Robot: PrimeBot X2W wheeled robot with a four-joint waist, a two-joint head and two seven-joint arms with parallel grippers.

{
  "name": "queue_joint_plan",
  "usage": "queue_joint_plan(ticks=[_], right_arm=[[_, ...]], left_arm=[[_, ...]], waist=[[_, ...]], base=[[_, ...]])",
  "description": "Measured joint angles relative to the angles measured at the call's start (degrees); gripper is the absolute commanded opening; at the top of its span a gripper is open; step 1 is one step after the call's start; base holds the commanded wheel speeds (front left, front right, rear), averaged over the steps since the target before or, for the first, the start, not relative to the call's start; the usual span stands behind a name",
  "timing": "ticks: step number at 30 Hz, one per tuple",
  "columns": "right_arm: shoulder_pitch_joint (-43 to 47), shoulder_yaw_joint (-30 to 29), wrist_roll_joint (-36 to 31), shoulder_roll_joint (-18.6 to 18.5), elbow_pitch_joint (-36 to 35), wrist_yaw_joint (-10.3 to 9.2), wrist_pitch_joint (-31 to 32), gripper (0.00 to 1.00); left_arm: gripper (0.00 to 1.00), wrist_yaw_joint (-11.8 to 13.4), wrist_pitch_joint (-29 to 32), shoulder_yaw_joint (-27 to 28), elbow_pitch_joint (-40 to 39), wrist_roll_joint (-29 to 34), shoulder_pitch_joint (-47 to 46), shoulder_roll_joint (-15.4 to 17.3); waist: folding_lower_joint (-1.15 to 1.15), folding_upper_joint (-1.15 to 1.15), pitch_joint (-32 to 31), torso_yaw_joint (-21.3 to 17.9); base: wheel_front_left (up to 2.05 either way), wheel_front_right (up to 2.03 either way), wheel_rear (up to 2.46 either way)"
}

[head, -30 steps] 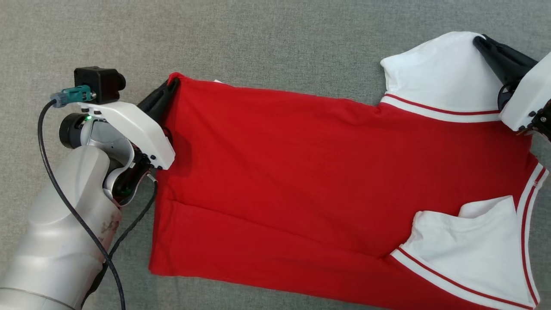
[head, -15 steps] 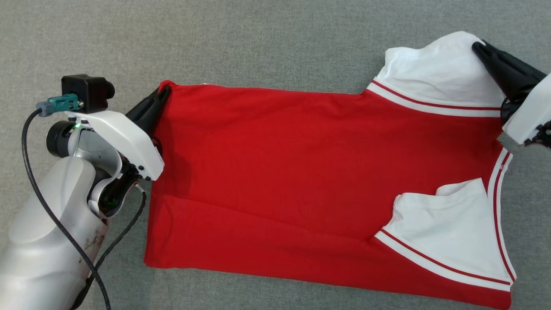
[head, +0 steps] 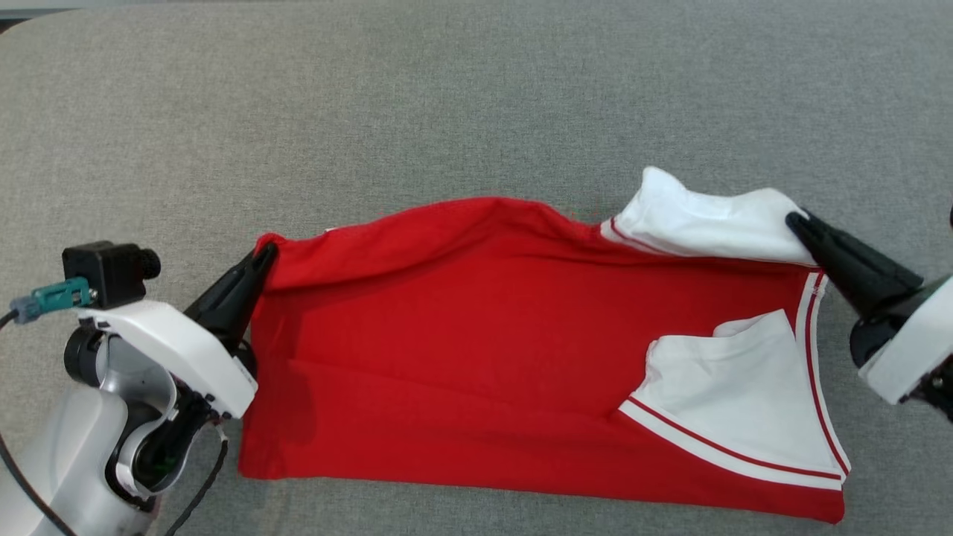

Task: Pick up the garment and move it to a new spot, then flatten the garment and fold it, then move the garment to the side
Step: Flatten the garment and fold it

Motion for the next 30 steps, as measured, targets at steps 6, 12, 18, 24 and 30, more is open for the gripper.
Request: queue_joint_plan(ticks=[6,12,18,24,30], right_arm=[[10.6,-3.4,-1.0,4.1,-3.6,0.00,-3.5,0.00],[16.8,-4.5,-2.7,8.1,-4.6,0.00,-7.8,0.00],[20.7,-3.9,-4.6,10.8,-3.0,0.00,-11.5,0.67],[23.7,-4.0,-8.7,13.1,-2.0,0.00,-16.7,1.00],[24.2,-6.0,-14.8,15.0,-2.1,0.00,-22.4,1.00]], left_arm=[[0.00,2.0,-0.7,2.0,-4.1,-2.7,6.6,1.3],[0.00,2.7,-2.3,3.2,-4.2,-4.2,9.4,1.2],[1.00,3.3,-4.6,3.7,-1.8,-4.4,10.9,-0.2],[1.00,5.2,-11.1,4.9,0.2,-2.7,13.4,-2.1],[1.00,7.5,-18.4,6.5,0.1,-0.3,15.4,-4.0]], waist=[[0.00,0.00,-0.4,-0.8],[0.00,0.00,-0.1,-1.3],[0.00,0.00,-0.4,-1.9],[0.00,0.00,-1.8,-2.5],[0.00,0.00,-3.2,-3.0]], base=[[0.00,0.00,0.00],[0.00,0.00,0.00],[0.00,0.00,0.00],[0.00,0.00,0.00],[0.00,0.00,0.00]])
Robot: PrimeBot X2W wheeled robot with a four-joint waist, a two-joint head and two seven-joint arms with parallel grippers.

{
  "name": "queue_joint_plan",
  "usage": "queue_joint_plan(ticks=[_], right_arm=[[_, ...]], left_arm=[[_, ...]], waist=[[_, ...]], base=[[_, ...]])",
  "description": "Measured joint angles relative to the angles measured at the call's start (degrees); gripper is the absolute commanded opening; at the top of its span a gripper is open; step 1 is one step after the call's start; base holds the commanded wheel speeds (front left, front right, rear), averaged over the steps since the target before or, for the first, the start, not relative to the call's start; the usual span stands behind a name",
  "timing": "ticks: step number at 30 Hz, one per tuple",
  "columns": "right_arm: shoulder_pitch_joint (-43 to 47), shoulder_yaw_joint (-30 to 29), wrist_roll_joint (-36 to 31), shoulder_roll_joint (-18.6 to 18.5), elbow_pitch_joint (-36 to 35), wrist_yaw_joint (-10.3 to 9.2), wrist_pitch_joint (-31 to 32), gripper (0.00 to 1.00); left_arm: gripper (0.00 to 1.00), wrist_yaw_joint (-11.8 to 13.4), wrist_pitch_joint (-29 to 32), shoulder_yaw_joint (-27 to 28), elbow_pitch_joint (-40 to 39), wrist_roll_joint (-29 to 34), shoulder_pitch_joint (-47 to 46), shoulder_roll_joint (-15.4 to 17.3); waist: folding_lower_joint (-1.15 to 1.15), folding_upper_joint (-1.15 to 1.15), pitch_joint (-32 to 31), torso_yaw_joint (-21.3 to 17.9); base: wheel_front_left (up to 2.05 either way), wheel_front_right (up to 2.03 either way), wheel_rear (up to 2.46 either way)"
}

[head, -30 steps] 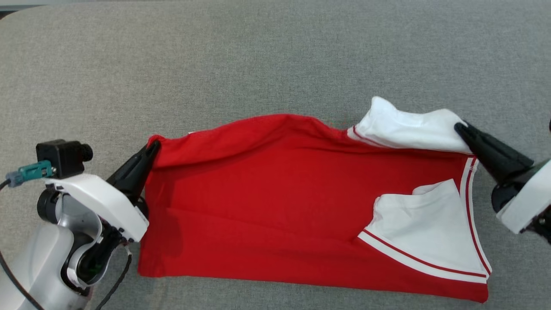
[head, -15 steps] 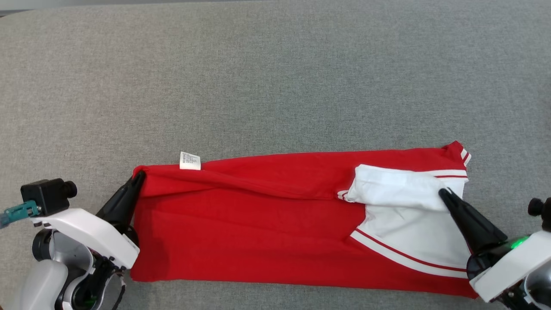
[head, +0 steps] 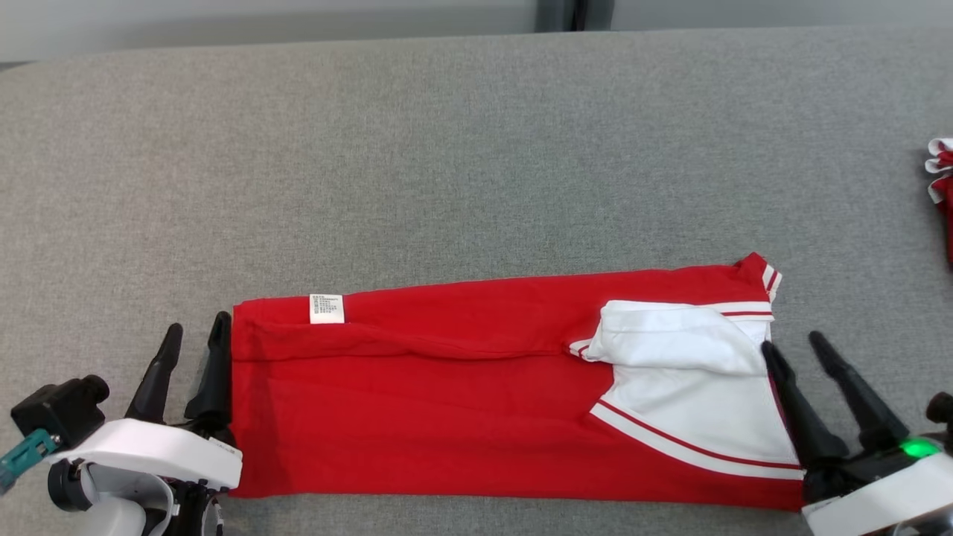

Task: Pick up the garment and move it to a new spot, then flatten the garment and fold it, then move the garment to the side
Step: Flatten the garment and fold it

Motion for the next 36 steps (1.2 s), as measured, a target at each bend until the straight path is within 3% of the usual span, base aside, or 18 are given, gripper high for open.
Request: queue_joint_plan(ticks=[8,12,24,36], right_arm=[[-0.5,-8.6,-11.1,4.6,-0.3,0.00,-5.7,1.00],[-0.3,-11.2,-15.2,6.2,-1.0,0.00,-5.7,1.00],[4.9,-12.3,-20.7,9.3,1.8,0.00,-4.2,1.00],[4.9,-12.3,-21.0,9.3,2.5,0.00,-4.2,1.00]], left_arm=[[1.00,3.5,-4.2,4.9,-4.5,9.5,2.5,-4.0],[1.00,3.7,-4.3,8.4,-9.0,16.9,4.3,-6.2],[1.00,0.4,-4.3,10.1,-11.0,29.8,14.1,-9.1],[1.00,-1.1,-4.3,10.4,-10.5,31.7,13.8,-9.6]], waist=[[0.00,0.00,-3.6,0.0],[0.00,0.00,-5.4,0.4],[0.00,0.00,-11.1,1.9],[0.00,0.00,-10.7,2.6]], base=[[0.00,0.00,0.00],[0.00,0.00,0.00],[0.00,0.00,0.00],[0.00,0.00,0.00]])
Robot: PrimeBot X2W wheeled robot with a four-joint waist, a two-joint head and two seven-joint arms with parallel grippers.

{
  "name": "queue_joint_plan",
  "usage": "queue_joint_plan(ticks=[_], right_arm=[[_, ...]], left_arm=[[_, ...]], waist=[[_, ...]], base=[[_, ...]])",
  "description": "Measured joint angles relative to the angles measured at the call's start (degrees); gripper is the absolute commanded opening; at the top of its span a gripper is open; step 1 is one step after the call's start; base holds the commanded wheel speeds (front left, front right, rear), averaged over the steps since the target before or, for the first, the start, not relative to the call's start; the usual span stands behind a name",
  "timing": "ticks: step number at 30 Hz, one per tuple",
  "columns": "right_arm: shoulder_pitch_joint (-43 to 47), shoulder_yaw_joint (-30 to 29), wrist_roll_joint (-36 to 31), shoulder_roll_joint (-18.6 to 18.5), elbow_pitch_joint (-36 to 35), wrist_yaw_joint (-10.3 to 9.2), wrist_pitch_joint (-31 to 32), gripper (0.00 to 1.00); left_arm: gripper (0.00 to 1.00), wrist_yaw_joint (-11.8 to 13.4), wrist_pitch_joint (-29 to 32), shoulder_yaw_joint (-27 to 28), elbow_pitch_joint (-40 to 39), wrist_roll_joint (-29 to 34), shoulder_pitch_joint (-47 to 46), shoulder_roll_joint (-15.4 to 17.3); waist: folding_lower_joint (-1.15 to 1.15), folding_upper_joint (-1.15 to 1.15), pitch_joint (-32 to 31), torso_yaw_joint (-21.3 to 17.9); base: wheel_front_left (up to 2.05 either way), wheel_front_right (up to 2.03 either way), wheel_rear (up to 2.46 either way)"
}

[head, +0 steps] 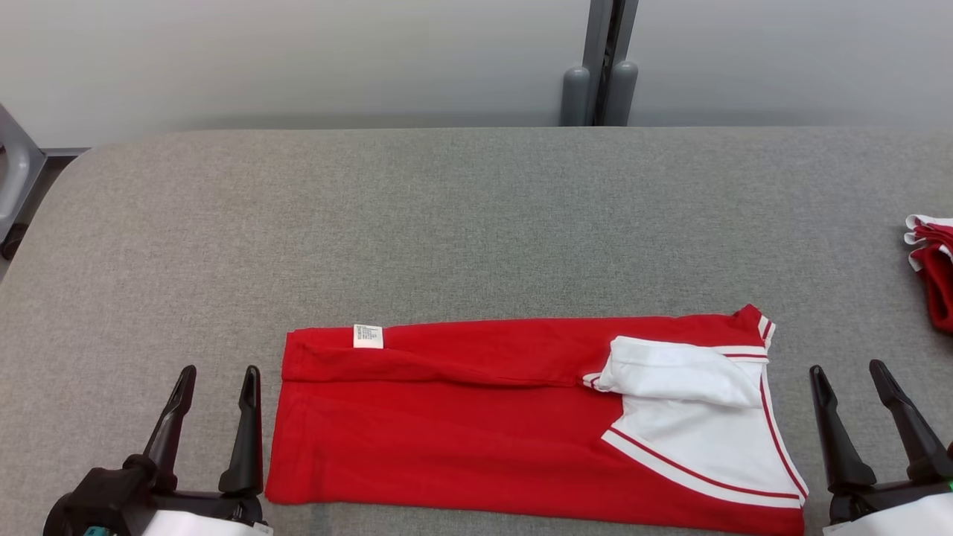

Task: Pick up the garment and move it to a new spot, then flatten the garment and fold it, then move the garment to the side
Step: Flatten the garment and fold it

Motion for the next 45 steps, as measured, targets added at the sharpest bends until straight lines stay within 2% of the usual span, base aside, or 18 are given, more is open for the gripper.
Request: queue_joint_plan(ticks=[14,19,29,40,41,42,43,45], right_arm=[[-3.4,-2.5,-2.0,-0.8,1.0,0.00,1.7,1.00],[-6.1,-1.2,-2.2,-1.5,5.7,0.00,2.6,1.00],[-7.9,2.5,-0.1,0.6,18.2,0.01,3.6,1.00],[-9.3,4.9,2.6,0.9,20.2,-0.08,6.1,1.00],[-9.5,5.3,3.1,0.7,20.4,-0.09,6.4,0.55],[-9.9,5.6,3.5,0.6,20.5,-0.09,7.1,0.18],[-10.3,5.8,3.5,0.5,20.6,-0.09,7.5,0.00],[-10.7,6.5,4.0,0.6,20.6,0.03,8.5,0.00]], left_arm=[[1.00,-1.5,0.0,-0.4,0.0,2.2,-4.1,-1.5],[1.00,-2.4,0.0,-0.8,0.4,3.1,-7.0,-2.7],[1.00,-4.6,0.0,0.0,2.2,4.5,-8.5,-4.9],[1.00,-6.1,0.0,2.1,3.1,5.9,-9.4,-6.1],[1.00,-6.4,0.0,2.2,3.2,6.2,-9.4,-6.2],[1.00,-6.5,0.0,2.4,3.2,6.2,-9.5,-6.2],[1.00,-6.6,0.0,2.5,3.2,6.3,-9.5,-6.3],[1.00,-6.8,0.0,2.8,3.2,6.5,-9.5,-6.4]], waist=[[-0.01,0.00,3.9,1.5],[0.00,0.00,6.7,2.4],[0.00,0.00,9.3,3.8],[0.00,0.00,10.0,3.1],[0.00,0.00,10.0,3.1],[0.00,0.00,10.1,3.0],[0.00,0.00,10.1,3.0],[0.00,0.00,10.2,2.9]], base=[[0.00,0.00,0.00],[0.00,0.00,0.00],[0.00,0.00,0.00],[0.00,0.00,0.00],[0.00,0.00,0.00],[0.00,0.00,0.00],[0.00,0.00,0.00],[0.00,0.00,0.00]])
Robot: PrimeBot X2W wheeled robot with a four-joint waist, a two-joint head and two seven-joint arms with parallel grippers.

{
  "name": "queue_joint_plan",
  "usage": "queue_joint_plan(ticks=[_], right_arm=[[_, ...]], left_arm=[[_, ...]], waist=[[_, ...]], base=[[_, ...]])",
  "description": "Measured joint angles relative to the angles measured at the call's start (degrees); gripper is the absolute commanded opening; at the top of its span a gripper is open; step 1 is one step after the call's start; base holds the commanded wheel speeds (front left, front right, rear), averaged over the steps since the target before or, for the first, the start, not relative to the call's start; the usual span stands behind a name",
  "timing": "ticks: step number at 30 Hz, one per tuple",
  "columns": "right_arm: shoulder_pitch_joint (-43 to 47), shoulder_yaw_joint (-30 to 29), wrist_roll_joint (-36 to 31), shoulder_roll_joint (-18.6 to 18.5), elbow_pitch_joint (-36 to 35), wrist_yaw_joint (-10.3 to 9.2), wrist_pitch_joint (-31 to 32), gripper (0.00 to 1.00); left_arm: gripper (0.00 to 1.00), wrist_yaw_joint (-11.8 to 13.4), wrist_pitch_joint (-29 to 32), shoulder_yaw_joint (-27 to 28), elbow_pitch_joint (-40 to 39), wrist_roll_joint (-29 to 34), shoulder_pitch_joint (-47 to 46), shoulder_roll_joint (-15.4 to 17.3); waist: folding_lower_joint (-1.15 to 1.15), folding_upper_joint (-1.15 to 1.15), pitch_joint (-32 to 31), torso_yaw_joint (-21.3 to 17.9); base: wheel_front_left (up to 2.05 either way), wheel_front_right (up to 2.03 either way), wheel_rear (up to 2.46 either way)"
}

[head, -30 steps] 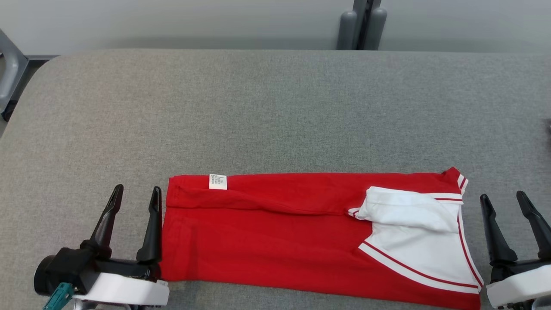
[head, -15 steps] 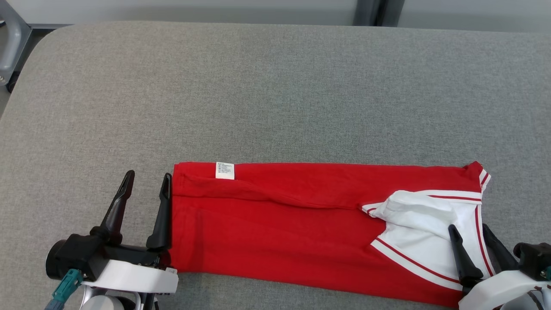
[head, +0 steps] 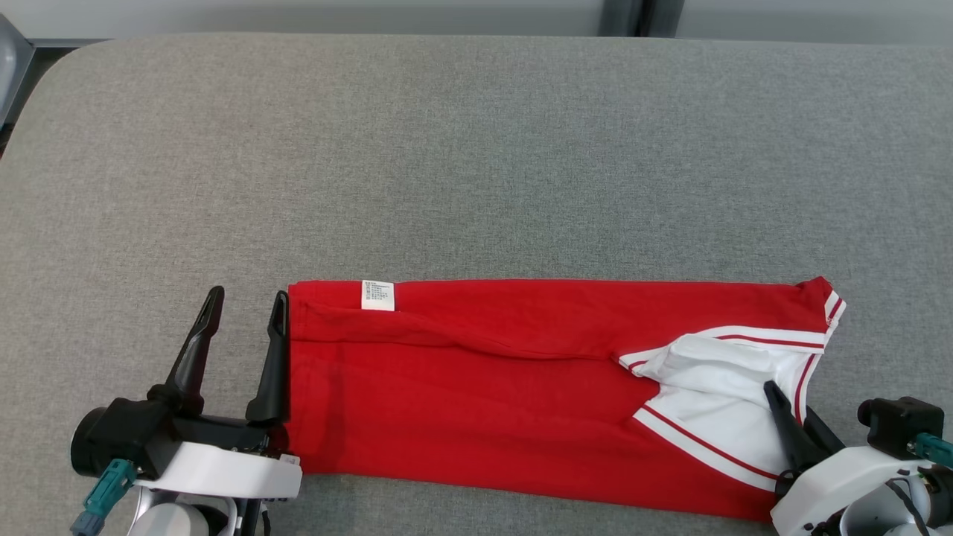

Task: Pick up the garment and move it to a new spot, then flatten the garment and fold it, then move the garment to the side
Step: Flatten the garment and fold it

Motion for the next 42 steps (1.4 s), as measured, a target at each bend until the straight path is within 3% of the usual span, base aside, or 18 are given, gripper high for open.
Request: queue_joint_plan(ticks=[9,18,23,33,42], right_arm=[[0.4,-1.0,1.3,-1.0,-1.7,0.31,1.3,0.00],[1.6,-10.9,2.6,-7.8,-2.8,0.12,2.8,0.00],[1.8,-12.3,3.0,-9.2,-4.1,0.12,4.2,0.00],[3.3,-8.2,3.0,-8.9,-16.0,-0.02,8.2,0.00],[1.9,2.5,2.4,-7.1,-27.4,-0.02,14.1,0.00]], left_arm=[[1.00,-0.3,0.0,1.4,0.0,0.8,0.1,-0.5],[1.00,-1.1,0.0,2.1,0.1,1.4,0.1,-0.8],[1.00,-1.3,0.0,2.3,0.4,1.7,0.1,-1.0],[1.00,-1.7,0.0,3.2,0.5,1.7,1.5,-1.7],[1.00,-1.8,0.0,2.7,0.9,1.8,2.4,-1.9]], waist=[[0.00,0.00,0.0,-0.9],[0.00,0.00,-0.9,-2.5],[0.00,0.00,-1.5,-2.6],[0.00,0.00,-3.5,-3.1],[0.00,0.00,-6.3,-3.4]], base=[[0.00,0.00,0.00],[0.00,0.00,0.00],[0.00,0.00,0.00],[0.00,0.00,0.00],[0.00,0.00,0.00]])
